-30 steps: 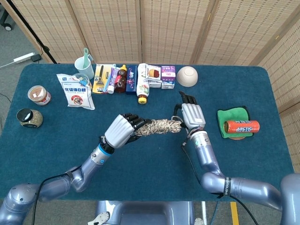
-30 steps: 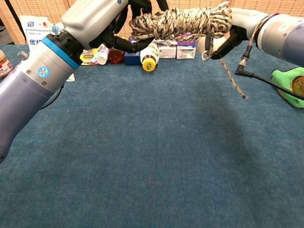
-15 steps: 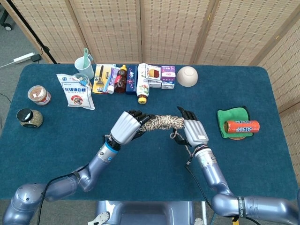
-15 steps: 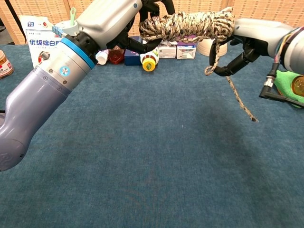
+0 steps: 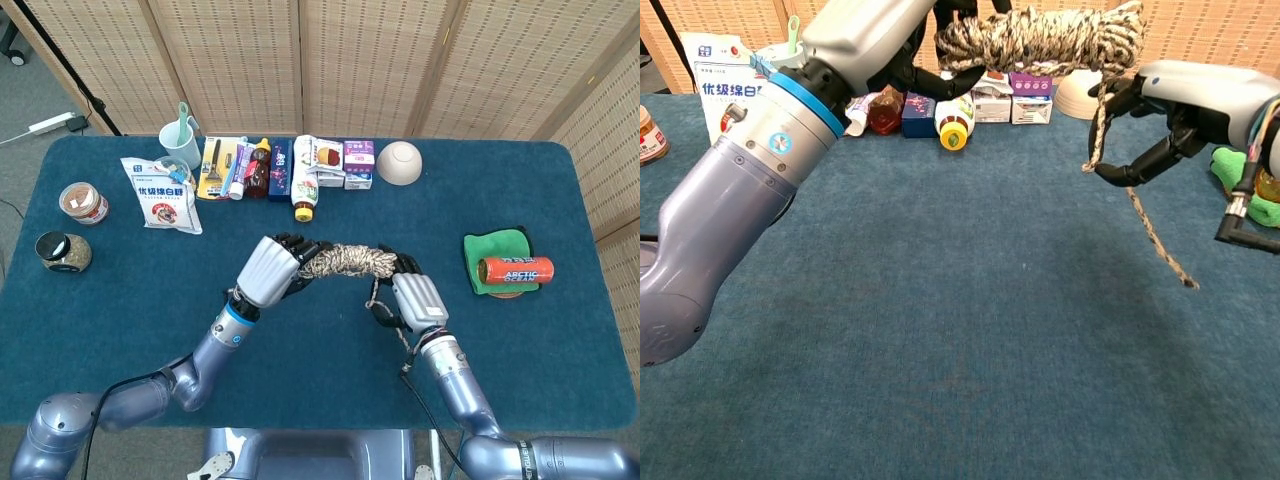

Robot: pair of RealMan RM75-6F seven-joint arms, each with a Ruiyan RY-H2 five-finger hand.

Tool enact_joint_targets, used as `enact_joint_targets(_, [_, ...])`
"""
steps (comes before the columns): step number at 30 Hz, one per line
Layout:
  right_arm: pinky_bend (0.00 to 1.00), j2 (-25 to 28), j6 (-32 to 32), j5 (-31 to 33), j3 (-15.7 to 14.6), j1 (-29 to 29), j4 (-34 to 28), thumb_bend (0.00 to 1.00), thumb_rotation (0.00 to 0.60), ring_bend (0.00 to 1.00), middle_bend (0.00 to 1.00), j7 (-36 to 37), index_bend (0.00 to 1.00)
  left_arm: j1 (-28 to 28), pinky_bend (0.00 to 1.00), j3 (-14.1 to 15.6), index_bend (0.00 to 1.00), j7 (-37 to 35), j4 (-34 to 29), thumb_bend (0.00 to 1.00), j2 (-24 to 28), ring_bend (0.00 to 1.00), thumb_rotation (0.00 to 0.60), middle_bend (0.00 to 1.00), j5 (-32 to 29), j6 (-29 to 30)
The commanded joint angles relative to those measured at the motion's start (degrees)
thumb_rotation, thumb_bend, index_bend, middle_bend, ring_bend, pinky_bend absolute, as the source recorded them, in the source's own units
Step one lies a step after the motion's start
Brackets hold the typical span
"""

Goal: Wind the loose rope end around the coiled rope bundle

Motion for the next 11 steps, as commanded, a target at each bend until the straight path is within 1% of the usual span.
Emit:
enact_joint_targets(1, [0.00,-0.21,-0.42,-0.03,-0.09,-0.22,0.42,0.49,0.600,0.00,0.00,0.23,0.69,0.65,0.74,-0.06,0.78,1.26,-3.09,0.57,1.49,0.60,0.600,0.65,0.24,0.76])
enact_joint_targets(5, [0.00,-1.04,-0.88,-0.25,-0.22,-0.26,1.18,0.49,0.600,0.00,0.00,0.06,0.69,1.02,0.74,-0.10,0.78,1.73,-4.58,0.57,2.22,0.60,0.600,0.65,-0.14,0.22])
enact_joint_targets(11, [0.00,-2.51,-1.74,-0.15,-0.17,-0.18,2.52,0.49,0.600,0.00,0.00,0.05,0.69,1.20,0.74,-0.11,0.78,0.56,-3.98,0.57,1.99,0.60,0.600,0.65,-0.46,-0.23])
